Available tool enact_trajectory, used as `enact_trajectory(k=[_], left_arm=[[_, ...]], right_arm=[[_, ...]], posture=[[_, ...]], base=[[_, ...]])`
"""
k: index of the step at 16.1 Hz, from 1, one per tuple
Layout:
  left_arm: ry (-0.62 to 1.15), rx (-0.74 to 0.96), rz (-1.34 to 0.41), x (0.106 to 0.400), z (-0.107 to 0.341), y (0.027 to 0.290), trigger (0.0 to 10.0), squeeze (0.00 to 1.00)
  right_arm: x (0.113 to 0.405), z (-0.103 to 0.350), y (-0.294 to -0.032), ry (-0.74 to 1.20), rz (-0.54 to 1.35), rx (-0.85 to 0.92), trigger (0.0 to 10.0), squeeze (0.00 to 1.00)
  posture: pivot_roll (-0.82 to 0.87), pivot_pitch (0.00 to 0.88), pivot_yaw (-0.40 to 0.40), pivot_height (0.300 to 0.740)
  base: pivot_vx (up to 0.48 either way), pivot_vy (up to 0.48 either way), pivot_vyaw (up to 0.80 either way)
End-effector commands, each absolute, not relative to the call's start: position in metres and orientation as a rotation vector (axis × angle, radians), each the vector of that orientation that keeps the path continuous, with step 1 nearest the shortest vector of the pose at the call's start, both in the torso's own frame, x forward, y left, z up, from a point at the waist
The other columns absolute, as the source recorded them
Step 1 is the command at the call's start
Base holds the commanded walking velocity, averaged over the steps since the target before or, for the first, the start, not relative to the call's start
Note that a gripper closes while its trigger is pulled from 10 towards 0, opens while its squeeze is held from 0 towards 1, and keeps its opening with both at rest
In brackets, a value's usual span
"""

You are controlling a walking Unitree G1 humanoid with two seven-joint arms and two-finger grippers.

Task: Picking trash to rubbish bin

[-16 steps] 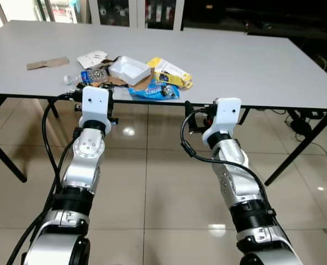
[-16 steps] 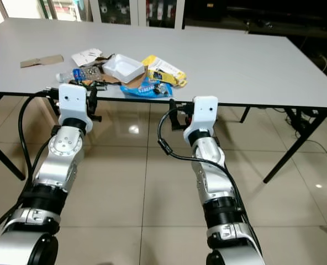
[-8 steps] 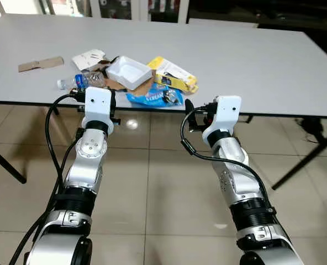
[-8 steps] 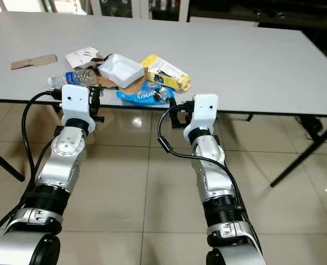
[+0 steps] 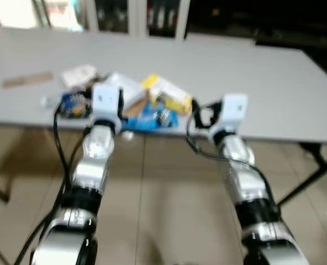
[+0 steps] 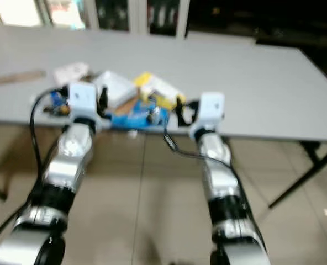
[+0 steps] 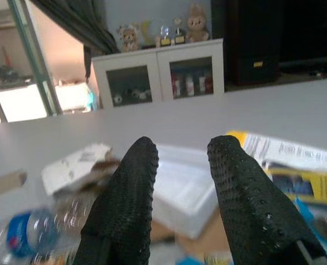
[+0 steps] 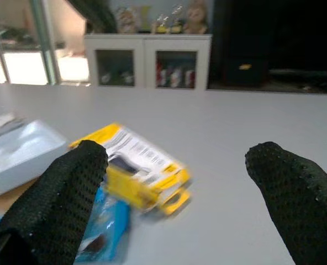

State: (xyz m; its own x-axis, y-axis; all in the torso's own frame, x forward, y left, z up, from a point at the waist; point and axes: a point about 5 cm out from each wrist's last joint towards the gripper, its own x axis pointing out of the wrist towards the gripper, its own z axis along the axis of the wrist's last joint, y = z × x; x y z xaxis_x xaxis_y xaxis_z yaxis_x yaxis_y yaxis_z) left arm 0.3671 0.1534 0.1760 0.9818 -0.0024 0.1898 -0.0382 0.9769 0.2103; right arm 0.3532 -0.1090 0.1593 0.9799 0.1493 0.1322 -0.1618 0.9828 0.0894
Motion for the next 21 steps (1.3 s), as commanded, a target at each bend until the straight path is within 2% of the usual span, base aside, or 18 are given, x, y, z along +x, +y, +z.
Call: enact_trajectory(k=[1,16,21], left_arm=[[-0.205,0.22,0.037,0.3671,0.1813,0.1625,10.0,0.0],[-0.206,0.221,0.022,0.3666,0.1817,0.16,10.0,0.0],[-0.21,0.209,-0.024,0.3652,0.1817,0.1565,10.0,0.0]], right_arm=[[0.3537,0.1642,-0.099,-0.134,0.182,0.118,10.0,0.0],[0.3534,0.1629,-0.097,-0.13,0.193,0.121,10.0,0.0],[0.3536,0.1631,-0.0968,-0.128,0.194,0.121,10.0,0.0]], posture=[[-0.01,0.052,-0.057,0.74],[-0.01,0.053,-0.056,0.74],[-0.01,0.056,-0.057,0.74]], base=[[0.465,0.0,0.0],[0.372,0.0,0.0],[0.0,0.0,0.0]])
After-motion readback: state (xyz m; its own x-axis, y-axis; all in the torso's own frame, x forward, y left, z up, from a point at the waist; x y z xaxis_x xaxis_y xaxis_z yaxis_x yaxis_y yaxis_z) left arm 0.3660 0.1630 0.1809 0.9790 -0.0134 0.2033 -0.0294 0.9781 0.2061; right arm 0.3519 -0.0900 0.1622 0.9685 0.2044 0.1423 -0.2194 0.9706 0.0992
